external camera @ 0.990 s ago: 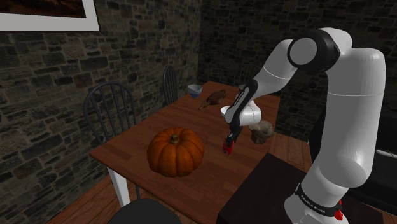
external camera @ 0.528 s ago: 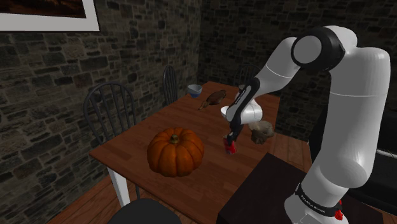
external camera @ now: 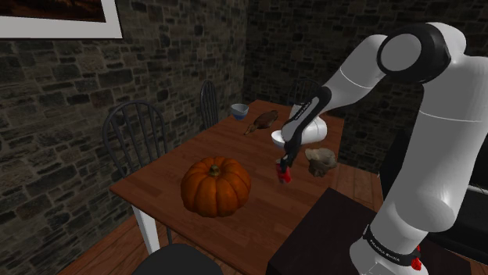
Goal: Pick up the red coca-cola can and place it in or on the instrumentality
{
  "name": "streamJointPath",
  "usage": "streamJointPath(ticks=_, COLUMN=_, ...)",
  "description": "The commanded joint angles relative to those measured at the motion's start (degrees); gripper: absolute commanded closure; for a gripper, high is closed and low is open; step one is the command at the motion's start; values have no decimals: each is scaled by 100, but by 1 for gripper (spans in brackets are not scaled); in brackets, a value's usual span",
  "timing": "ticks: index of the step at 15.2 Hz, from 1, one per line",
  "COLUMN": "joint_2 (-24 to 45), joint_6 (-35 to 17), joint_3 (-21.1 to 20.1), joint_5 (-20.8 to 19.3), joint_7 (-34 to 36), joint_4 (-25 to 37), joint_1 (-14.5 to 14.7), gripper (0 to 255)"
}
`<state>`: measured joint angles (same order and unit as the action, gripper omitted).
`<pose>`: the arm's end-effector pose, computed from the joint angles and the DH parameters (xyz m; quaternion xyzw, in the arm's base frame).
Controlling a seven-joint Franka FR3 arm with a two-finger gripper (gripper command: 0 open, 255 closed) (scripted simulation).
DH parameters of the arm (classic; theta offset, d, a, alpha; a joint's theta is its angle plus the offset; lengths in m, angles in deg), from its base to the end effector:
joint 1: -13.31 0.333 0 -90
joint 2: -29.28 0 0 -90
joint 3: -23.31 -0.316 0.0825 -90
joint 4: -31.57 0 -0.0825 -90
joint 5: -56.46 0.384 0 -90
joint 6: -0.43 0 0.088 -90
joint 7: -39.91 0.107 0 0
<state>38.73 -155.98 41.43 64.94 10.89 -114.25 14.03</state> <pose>0.4356 -0.1467 0.2156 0.9992 0.0364 0.0164 0.0015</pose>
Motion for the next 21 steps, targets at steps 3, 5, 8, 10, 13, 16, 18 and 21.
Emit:
streamJointPath(ticks=3, joint_2=-367, joint_6=323, joint_3=123, joint_5=-320, joint_7=231, joint_4=-19, joint_1=65, gripper=255)
streamJointPath(ticks=5, joint_2=-536, joint_6=485, joint_3=160, joint_5=-458, joint_7=332, joint_4=-13, joint_1=79, gripper=255)
streamJointPath(ticks=8, joint_2=-781, joint_6=733, joint_3=192, joint_5=-644, joint_7=467, joint_4=7, joint_1=86, gripper=255)
streamJointPath(ticks=10, joint_2=-939, joint_6=901, joint_3=203, joint_5=-753, joint_7=546, joint_4=29, joint_1=83, gripper=255)
streamJointPath(ticks=13, joint_2=-1165, joint_6=1156, joint_3=206, joint_5=-894, joint_7=649, joint_4=72, joint_1=73, gripper=255)
streamJointPath(ticks=16, joint_2=-1379, joint_6=1414, joint_3=199, joint_5=-1010, joint_7=736, joint_4=128, joint_1=60, gripper=255)
streamJointPath(ticks=18, joint_2=-1514, joint_6=1587, joint_3=190, joint_5=-1076, joint_7=785, joint_4=172, joint_1=50, gripper=255)
streamJointPath(ticks=21, joint_2=-1705, joint_6=1846, joint_3=172, joint_5=-1158, joint_7=849, joint_4=249, joint_1=36, gripper=255)
